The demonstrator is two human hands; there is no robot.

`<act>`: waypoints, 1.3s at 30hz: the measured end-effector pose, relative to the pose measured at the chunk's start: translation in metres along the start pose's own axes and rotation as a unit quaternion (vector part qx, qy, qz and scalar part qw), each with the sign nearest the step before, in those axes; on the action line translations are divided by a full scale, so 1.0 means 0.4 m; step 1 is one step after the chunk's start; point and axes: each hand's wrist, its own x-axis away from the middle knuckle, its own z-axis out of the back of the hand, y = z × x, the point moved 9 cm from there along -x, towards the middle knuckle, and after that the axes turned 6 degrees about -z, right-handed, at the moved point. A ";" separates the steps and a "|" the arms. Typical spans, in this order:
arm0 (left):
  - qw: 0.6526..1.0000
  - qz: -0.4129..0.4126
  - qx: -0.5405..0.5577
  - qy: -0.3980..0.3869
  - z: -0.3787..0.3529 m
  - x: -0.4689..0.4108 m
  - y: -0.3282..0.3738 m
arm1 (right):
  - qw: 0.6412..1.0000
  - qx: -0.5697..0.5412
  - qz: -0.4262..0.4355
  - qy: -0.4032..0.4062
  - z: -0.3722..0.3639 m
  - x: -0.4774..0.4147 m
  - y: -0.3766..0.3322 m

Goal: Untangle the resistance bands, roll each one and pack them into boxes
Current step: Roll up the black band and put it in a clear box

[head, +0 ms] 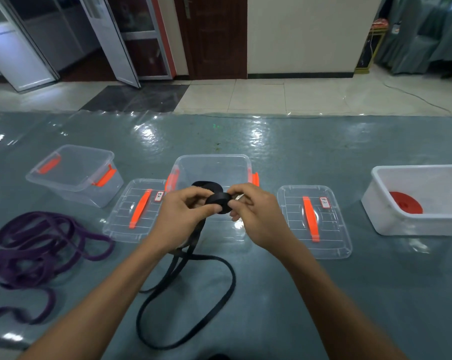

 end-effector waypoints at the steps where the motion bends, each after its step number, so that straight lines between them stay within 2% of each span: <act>1: 0.999 0.016 0.045 0.012 0.002 0.003 -0.004 | 0.998 -0.056 -0.039 0.011 0.003 0.001 0.014; 3: 0.995 0.025 0.093 0.023 0.003 0.005 -0.005 | 0.979 -0.174 -0.100 0.036 -0.005 0.010 0.044; 6: 0.994 0.022 0.102 0.020 -0.009 0.008 0.009 | 0.910 -0.371 -0.181 0.045 -0.062 0.039 0.083; 7: 0.995 0.019 0.092 0.017 -0.010 0.007 0.013 | 0.893 -0.404 -0.197 0.041 -0.081 0.049 0.092; 8: 0.997 0.014 0.076 0.013 -0.009 0.005 0.015 | 0.892 -0.403 -0.201 0.039 -0.090 0.056 0.094; 10: 1.000 0.001 0.027 0.002 0.005 0.000 0.014 | 0.938 -0.298 -0.173 0.041 -0.072 0.052 0.088; 12: 0.998 -0.035 -0.050 -0.014 0.021 -0.007 0.016 | 0.989 -0.098 -0.099 0.043 -0.035 0.035 0.060; 14: 0.984 -0.102 -0.141 -0.037 0.018 -0.006 0.040 | 0.997 0.062 -0.005 0.036 -0.018 0.021 0.014; 17: 0.968 -0.152 -0.189 -0.064 -0.002 0.000 0.073 | 0.982 0.162 0.097 0.008 -0.030 0.007 -0.034; 20: 0.976 -0.140 -0.159 -0.050 0.003 0.000 0.071 | 0.984 0.148 0.095 0.009 -0.028 0.000 -0.042; 23: 0.996 -0.076 -0.042 -0.016 0.011 -0.002 0.045 | 0.999 -0.021 -0.020 0.040 -0.003 0.002 -0.003; 25: 0.999 -0.033 0.030 0.003 0.010 -0.003 0.029 | 0.986 -0.135 -0.084 0.058 -0.006 0.006 0.023; 28: 0.999 -0.023 0.048 0.012 0.011 -0.001 0.011 | 0.971 -0.200 -0.122 0.052 -0.023 0.009 0.051; 29: 0.999 -0.023 0.031 0.011 0.011 0.000 0.003 | 0.974 -0.187 -0.123 0.044 -0.025 0.012 0.053; 31: 0.999 -0.028 -0.022 0.004 0.015 0.001 -0.012 | 0.991 -0.092 -0.094 0.024 -0.021 0.013 0.044; 33: 0.996 -0.057 -0.067 -0.013 0.010 0.000 -0.009 | 0.999 0.029 -0.030 0.003 -0.017 0.010 0.023; 35: 0.992 -0.083 -0.085 -0.029 -0.003 -0.001 0.006 | 0.994 0.101 0.036 0.002 -0.017 0.004 0.000; 37: 0.993 -0.081 -0.078 -0.028 -0.012 -0.004 0.011 | 0.993 0.103 0.054 0.026 -0.007 0.000 -0.009; 39: 0.998 -0.057 -0.032 -0.010 -0.017 -0.002 0.008 | 0.998 0.023 0.011 0.050 0.010 -0.002 0.001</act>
